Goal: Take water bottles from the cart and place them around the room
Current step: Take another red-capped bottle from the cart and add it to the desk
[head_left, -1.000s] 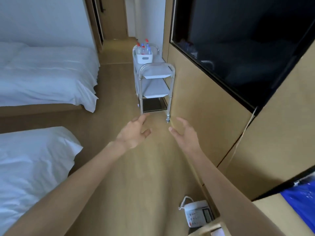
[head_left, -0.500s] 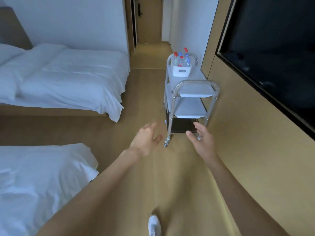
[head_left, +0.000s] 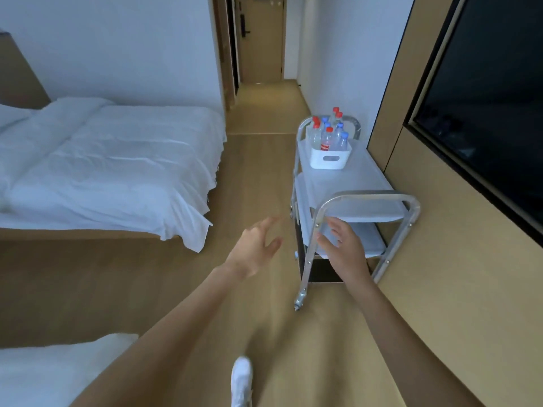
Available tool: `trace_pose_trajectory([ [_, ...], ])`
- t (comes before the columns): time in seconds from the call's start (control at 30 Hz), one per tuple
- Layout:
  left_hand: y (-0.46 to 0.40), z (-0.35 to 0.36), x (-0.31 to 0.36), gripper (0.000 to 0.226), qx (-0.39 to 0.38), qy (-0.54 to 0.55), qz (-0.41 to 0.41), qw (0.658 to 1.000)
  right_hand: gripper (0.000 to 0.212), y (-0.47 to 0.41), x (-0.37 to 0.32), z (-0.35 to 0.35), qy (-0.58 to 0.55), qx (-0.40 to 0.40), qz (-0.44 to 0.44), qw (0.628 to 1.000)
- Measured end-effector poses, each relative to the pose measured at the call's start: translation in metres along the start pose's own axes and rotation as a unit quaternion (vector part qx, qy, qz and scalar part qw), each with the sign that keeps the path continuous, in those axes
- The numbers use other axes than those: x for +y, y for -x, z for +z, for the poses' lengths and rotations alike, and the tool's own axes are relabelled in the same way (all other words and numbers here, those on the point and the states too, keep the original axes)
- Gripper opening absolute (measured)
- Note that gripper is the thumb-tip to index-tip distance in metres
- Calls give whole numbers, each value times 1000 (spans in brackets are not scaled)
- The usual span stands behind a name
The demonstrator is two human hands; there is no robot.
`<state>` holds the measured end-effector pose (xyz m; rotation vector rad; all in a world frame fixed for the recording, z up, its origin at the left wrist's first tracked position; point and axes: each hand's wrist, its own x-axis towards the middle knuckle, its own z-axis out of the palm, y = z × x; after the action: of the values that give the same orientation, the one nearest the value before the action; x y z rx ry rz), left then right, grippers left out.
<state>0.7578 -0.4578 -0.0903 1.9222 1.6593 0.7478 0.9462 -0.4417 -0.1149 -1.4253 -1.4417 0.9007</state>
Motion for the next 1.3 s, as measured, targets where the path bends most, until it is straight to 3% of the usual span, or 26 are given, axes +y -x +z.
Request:
trace_pose_trajectory([
  [0.47,-369,-28,-76,45,-15,56,79,995,50,-330,14,55,10,98,54,994],
  [0.9,-587,20,-126,41,-75,99,85,989,50,-544,79,78,-13,139,121,983],
  [1.03,-669,23,-131,40,-94,110,82,986,37,-616,98,83,-28,159,138,977],
  [1.3,-800,46,-109,31,-138,113,169,969,60,-698,122,71,-20,183,204,961],
])
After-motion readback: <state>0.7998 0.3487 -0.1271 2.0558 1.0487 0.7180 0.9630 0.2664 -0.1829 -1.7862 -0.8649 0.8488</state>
